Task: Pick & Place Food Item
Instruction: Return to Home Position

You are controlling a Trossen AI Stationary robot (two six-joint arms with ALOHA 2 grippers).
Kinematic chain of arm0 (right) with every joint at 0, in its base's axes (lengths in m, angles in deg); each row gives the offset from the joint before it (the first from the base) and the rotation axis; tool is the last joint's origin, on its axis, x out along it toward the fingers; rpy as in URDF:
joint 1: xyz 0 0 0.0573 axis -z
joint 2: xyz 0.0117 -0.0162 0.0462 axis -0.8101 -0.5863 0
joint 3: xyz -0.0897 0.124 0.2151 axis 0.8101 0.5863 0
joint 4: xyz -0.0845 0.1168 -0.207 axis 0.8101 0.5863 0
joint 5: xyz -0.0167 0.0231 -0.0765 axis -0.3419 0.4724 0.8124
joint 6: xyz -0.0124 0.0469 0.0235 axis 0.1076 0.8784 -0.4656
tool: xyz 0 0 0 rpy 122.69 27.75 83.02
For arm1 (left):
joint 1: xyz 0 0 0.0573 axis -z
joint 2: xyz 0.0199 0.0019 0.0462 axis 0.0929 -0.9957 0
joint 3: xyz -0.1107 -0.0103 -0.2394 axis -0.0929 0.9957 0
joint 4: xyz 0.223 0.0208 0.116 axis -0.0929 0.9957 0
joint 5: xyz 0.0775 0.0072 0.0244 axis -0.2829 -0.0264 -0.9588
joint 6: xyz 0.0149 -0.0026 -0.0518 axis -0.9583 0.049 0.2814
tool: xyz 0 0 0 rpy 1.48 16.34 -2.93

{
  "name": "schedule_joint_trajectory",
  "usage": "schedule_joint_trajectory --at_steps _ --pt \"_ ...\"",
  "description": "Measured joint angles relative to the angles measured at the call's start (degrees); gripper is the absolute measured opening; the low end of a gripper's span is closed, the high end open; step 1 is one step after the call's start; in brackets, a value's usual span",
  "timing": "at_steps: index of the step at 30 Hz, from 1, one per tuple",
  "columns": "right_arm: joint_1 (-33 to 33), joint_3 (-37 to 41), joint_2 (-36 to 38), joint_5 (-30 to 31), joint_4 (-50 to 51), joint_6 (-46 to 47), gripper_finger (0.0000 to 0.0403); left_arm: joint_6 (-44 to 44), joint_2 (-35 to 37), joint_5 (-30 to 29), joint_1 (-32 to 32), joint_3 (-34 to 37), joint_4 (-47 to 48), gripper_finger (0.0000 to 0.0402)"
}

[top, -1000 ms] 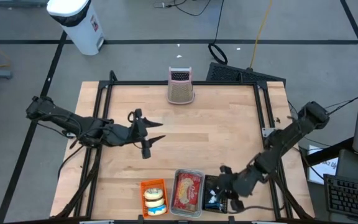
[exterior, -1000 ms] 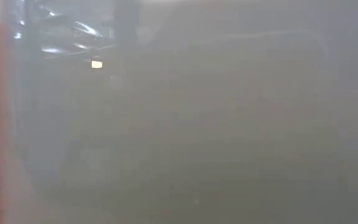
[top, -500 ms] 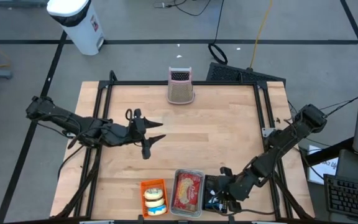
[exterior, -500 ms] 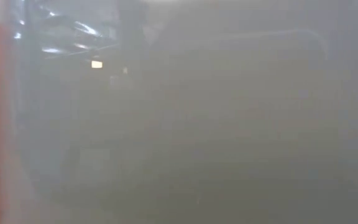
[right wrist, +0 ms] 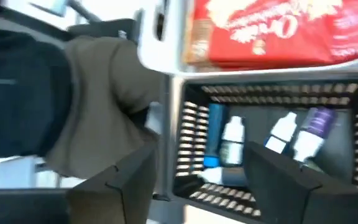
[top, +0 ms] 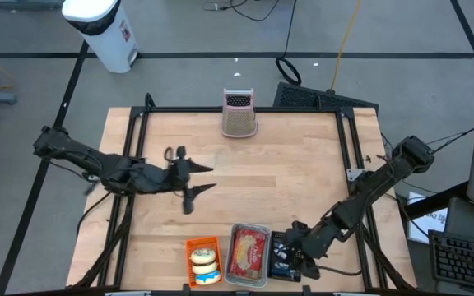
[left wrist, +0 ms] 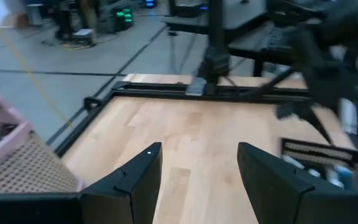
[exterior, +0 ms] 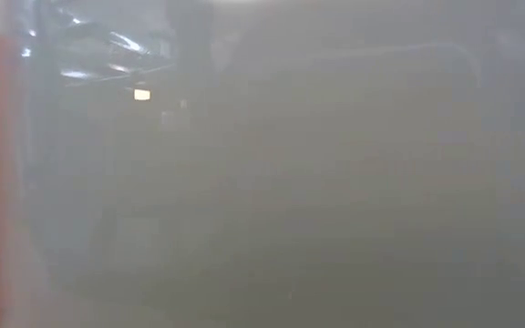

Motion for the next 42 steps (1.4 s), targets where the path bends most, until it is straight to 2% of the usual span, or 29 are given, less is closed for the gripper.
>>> schedule_joint_trajectory --at_steps 5,8,10,13,16,19,23,26,29,33,39,42 --pt "-0.5 0.1 4.3 -0.5 -2.4 -4.7 0.0242 -1.5 6.7 0.9 4.0 0.4 7.6 0.0212" --pt "0.1 0.0 9.3 1.5 -0.4 -9.3 0.0246 0.2 10.1 -1.5 5.6 5.7 7.3 0.0212" --pt "0.3 0.0 13.6 9.4 2.6 -14.5 0.0247 0.0 12.9 -1.7 6.1 11.1 5.1 0.0212" --pt "-1.5 0.2 20.2 26.5 7.6 -21.9 0.0245 2.8 17.7 -4.2 6.2 21.0 -0.8 0.0212" --pt "-2.6 2.6 26.3 39.4 9.6 -24.3 0.0243 4.7 23.9 -7.0 5.8 29.7 -7.0 0.0212" --pt "-1.9 7.6 32.6 46.5 8.4 -25.1 0.0244 4.8 31.2 -7.1 5.9 37.1 -11.1 0.0212" --pt "-1.0 16.8 41.3 50.2 -0.3 -27.4 0.0244 3.2 38.4 -7.5 5.9 45.8 -20.7 0.0212" --pt "0.9 25.0 47.0 50.3 -11.5 -31.6 0.0241 1.0 42.0 -7.5 5.9 51.8 -27.6 0.0212" --pt "5.1 31.4 50.3 44.6 -20.8 -33.6 0.024 0.4 44.5 -7.5 5.7 57.0 -30.6 0.0212" --pt "11.1 35.5 52.8 37.5 -24.4 -31.7 0.0244 5.2 46.1 -7.8 4.6 57.0 -23.7 0.0212" --pt "20.1 39.4 53.7 29.6 -27.6 -31.3 0.0241 4.8 46.1 -1.6 3.9 57.0 -23.7 0.0212" --pt "24.2 43.0 52.8 23.2 -35.2 -31.9 0.0239 3.0 46.1 0.0 3.8 57.0 -24.0 0.0212"
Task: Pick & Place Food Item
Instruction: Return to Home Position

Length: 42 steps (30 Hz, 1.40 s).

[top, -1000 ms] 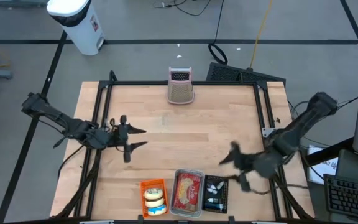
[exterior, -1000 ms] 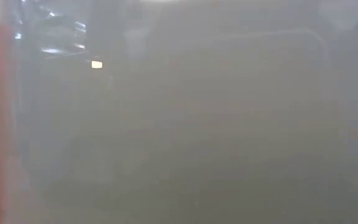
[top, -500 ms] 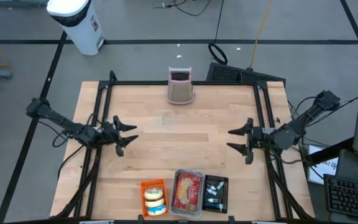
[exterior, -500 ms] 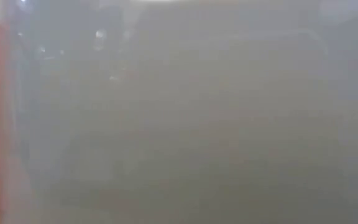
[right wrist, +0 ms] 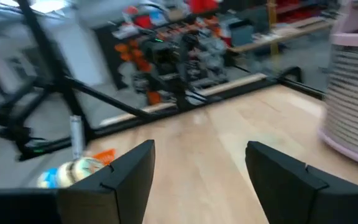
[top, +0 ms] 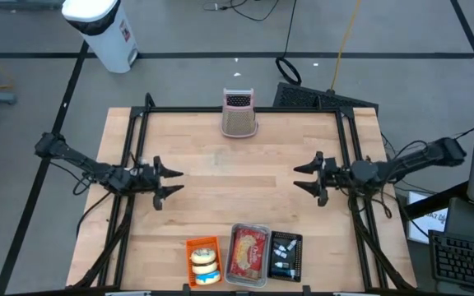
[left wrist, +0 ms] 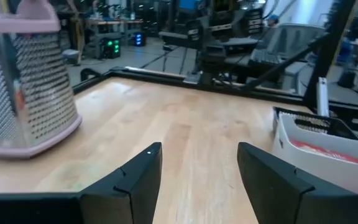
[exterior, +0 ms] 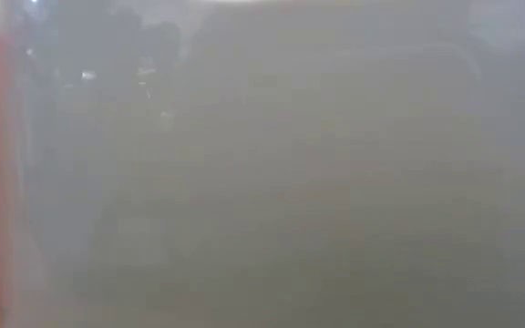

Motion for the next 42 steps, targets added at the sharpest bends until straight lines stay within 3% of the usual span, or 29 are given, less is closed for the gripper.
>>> schedule_joint_trajectory --at_steps 5,12,17,26,42 --pt "4.0 5.9 -1.0 -7.6 -10.9 -3.4 0.0239 -2.5 0.0 1.0 -0.1 0.0 -0.6 0.0212" --pt "4.7 9.1 2.2 -7.9 -11.9 -10.3 0.0238 0.2 0.0 1.7 -1.7 0.0 -0.6 0.0212" --pt "4.6 11.6 10.2 -13.3 -11.6 -13.8 0.024 2.2 0.0 5.3 -2.8 0.0 -1.2 0.0212" --pt "4.6 13.2 21.9 -14.0 -1.4 -15.1 0.0237 1.2 -0.1 5.2 -2.9 -0.1 -1.3 0.0212" --pt "4.6 13.3 30.9 -17.9 12.3 -23.9 0.0235 -4.2 -0.1 5.0 -2.9 -0.1 -1.4 0.0212"
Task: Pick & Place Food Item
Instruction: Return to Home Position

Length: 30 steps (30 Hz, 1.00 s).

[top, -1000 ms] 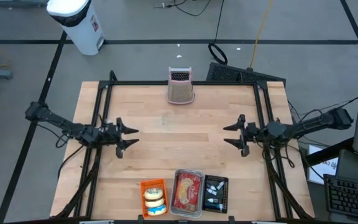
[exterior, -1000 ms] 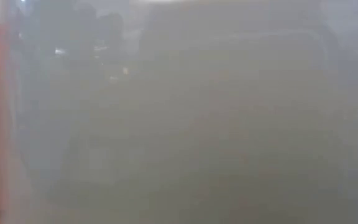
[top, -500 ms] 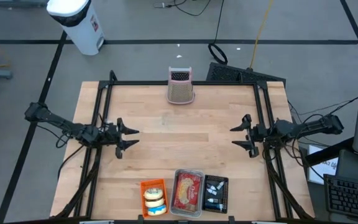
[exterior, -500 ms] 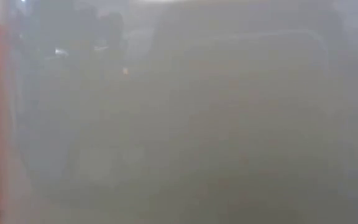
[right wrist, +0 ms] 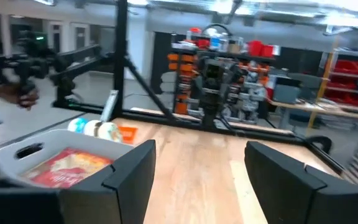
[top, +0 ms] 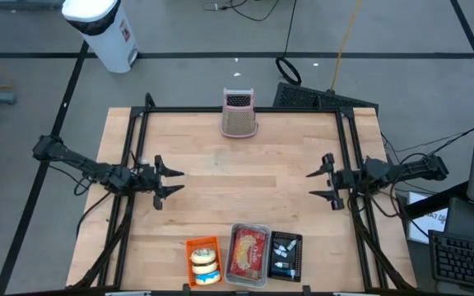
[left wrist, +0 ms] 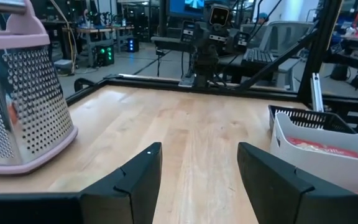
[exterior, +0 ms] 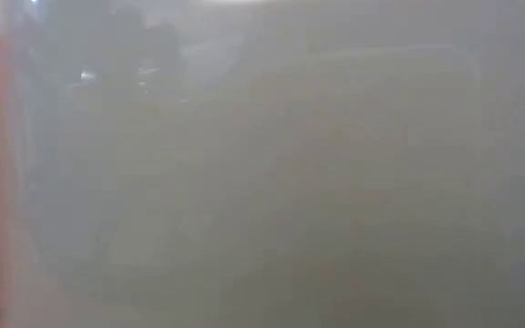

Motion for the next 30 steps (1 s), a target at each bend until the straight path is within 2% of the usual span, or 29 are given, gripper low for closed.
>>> schedule_joint_trajectory --at_steps 4,30 --pt "0.0 0.0 0.1 -3.3 0.2 -1.9 0.0238 -0.8 0.0 0.0 0.0 0.0 0.0 0.0212" --pt "0.0 0.1 0.0 -2.9 -0.1 0.0 0.0236 -0.6 0.0 0.0 0.0 0.0 0.0 0.0212"
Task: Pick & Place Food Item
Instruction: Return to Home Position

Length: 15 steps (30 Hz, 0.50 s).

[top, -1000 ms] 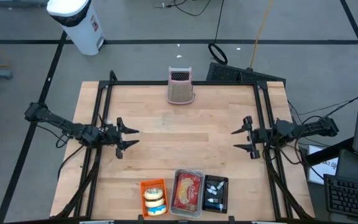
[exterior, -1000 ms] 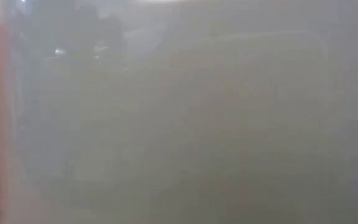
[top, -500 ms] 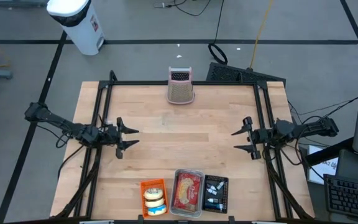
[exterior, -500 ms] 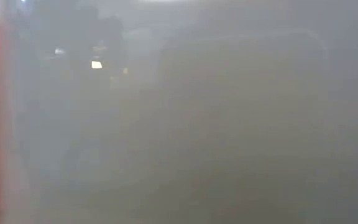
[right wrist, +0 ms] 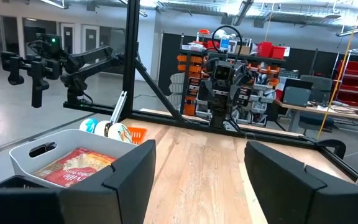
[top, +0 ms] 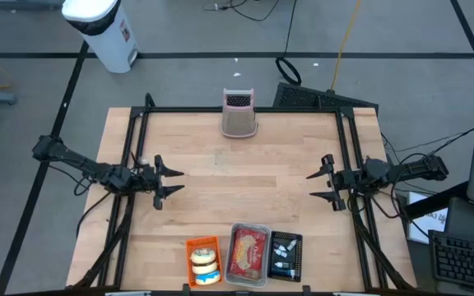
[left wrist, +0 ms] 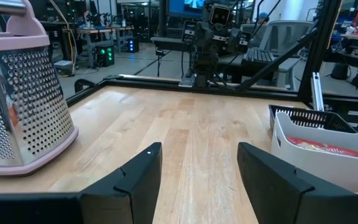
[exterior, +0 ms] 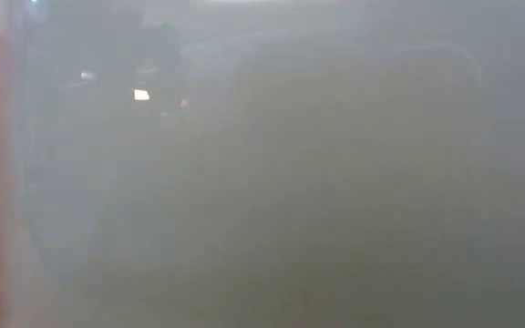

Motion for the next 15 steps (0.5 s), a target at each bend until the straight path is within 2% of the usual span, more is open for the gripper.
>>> schedule_joint_trajectory --at_steps 15 --pt "0.0 0.0 0.0 0.0 0.0 0.0 0.0232 0.0 0.0 0.0 0.0 0.0 0.0 0.0212"
